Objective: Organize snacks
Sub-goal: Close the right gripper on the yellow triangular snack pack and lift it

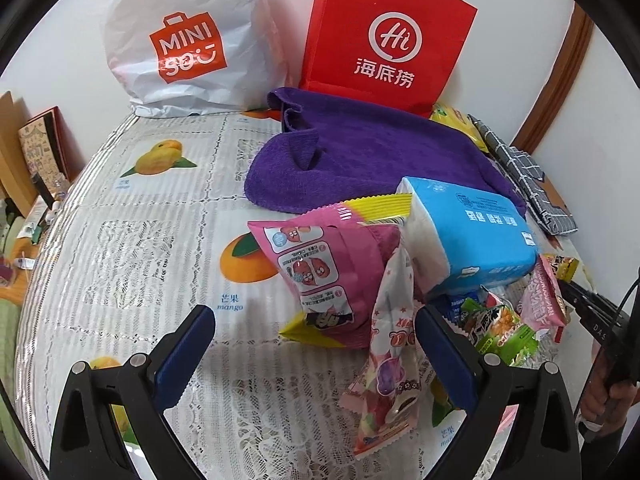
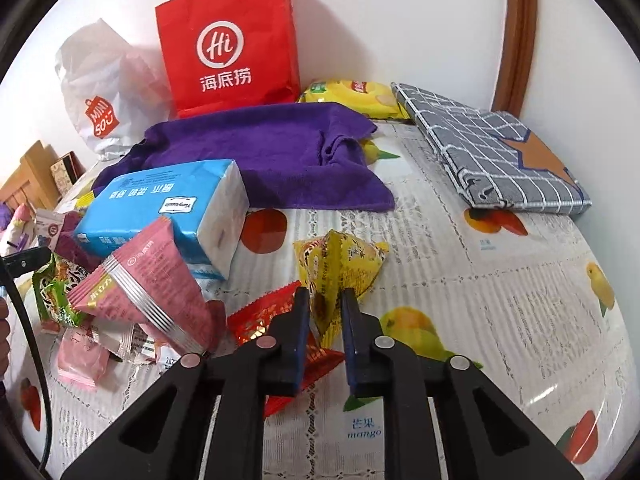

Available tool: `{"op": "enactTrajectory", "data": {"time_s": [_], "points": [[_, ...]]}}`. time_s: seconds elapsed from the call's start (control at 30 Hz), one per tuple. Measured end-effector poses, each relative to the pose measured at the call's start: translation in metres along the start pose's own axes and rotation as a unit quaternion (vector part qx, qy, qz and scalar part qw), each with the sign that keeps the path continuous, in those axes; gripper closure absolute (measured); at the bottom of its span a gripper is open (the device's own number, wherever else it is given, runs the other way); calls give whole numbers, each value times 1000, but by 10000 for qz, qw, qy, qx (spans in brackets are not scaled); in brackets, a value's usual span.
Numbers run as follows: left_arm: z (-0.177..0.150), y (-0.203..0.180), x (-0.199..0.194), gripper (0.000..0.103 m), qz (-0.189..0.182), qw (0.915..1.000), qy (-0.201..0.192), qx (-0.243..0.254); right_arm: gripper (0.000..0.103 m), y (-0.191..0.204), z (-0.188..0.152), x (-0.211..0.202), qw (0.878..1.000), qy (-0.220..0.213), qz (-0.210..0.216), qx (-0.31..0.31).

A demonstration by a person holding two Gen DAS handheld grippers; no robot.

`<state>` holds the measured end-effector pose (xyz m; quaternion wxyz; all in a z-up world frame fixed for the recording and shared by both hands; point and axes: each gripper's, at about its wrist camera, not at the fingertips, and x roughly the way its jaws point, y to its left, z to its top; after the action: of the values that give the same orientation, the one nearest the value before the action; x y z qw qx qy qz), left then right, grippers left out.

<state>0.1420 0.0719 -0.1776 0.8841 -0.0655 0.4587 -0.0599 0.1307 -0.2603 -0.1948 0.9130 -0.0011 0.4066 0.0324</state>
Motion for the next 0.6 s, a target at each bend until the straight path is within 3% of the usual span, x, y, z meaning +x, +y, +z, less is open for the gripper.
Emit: {"op": "enactTrajectory", "data": {"time_s": [0.03, 0.1, 0.2, 0.27, 0.37, 0.43, 0.6], "points": [[1, -2, 0, 3, 2, 10000, 3, 22, 61, 1, 1, 1, 10000, -16, -8, -15], [2, -6, 2, 8, 1, 10000, 34, 86, 51, 3, 6, 6, 10000, -88, 6, -45], [2, -11, 8, 28, -12, 9997, 182, 152, 50, 1, 12, 17, 10000, -12, -81, 1], [2, -12, 12, 47, -90, 9996, 261, 113, 50, -1, 14, 27, 9999, 90, -71, 77], [3, -12, 11, 61, -100, 9996, 251, 83, 58, -6, 14, 37, 9996, 197, -24, 176], [3, -12, 8, 65, -127, 9996, 220, 98, 64, -6, 13, 35, 9998, 118, -46, 154], [1, -9, 0, 67, -144, 9997, 181, 44, 65, -9, 12, 20, 9998, 1, 5, 215]]}}
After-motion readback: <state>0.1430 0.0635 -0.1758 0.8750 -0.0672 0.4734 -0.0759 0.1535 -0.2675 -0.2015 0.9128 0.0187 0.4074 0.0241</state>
